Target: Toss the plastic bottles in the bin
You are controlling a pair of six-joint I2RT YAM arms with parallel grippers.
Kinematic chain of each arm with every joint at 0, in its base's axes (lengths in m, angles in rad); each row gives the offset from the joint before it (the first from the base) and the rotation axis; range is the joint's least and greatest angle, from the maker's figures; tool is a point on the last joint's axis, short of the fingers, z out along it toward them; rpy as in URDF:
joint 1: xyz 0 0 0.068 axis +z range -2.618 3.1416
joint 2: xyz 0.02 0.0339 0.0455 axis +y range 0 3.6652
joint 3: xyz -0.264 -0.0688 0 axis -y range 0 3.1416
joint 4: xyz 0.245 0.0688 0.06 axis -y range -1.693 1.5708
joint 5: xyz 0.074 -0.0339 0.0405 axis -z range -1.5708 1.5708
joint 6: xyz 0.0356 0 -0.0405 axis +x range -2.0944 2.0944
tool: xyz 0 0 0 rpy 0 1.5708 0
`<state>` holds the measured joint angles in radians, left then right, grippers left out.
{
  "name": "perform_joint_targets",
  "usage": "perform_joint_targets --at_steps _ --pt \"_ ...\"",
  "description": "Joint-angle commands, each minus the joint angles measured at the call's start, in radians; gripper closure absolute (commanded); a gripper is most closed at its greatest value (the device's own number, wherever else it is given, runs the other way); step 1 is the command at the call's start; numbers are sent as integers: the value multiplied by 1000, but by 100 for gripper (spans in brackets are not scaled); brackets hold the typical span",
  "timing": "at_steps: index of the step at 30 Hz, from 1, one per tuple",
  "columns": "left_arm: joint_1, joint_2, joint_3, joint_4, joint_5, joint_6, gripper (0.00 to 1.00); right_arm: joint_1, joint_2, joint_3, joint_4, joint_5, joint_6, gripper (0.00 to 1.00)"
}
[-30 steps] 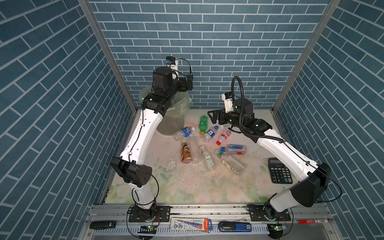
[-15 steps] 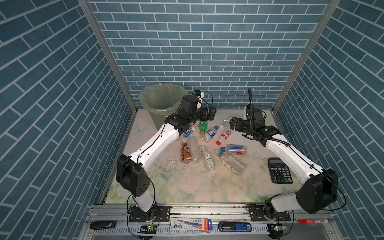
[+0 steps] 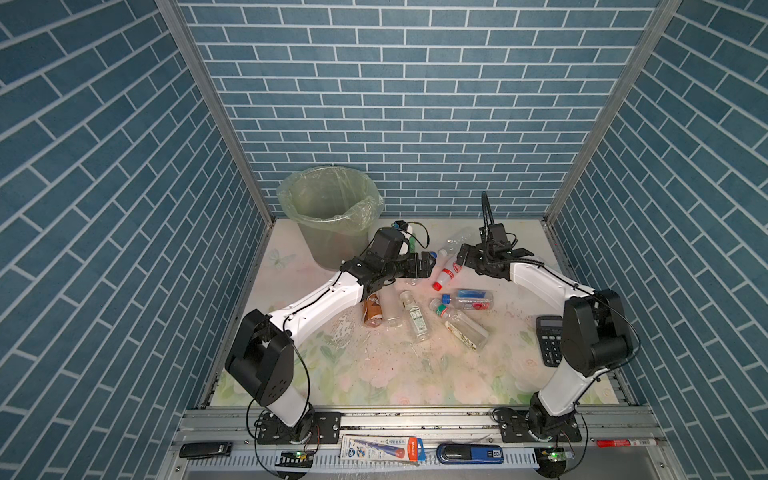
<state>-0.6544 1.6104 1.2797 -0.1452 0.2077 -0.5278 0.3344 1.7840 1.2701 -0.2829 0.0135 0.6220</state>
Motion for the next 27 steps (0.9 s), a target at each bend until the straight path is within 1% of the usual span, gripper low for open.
perform_joint_targets --at_steps 1,4,8,13,15,18,27 --pt "-7 19 -6 54 13 -7 1 -32 80 99 52 -53 51 1" --pt "-7 46 2 69 26 -13 1 -46 143 126 88 -91 56 1" --pt "-9 57 8 68 33 -14 1 -49 190 168 94 -138 48 3" --pt "-8 69 7 65 25 -10 1 -50 222 181 111 -144 46 6" --pt "-9 81 10 68 32 -15 1 -49 244 192 116 -155 51 8" --pt "-9 93 6 101 75 -17 1 -49 278 209 120 -163 62 12" --pt "-13 126 15 88 77 -27 1 -49 315 221 114 -153 79 20"
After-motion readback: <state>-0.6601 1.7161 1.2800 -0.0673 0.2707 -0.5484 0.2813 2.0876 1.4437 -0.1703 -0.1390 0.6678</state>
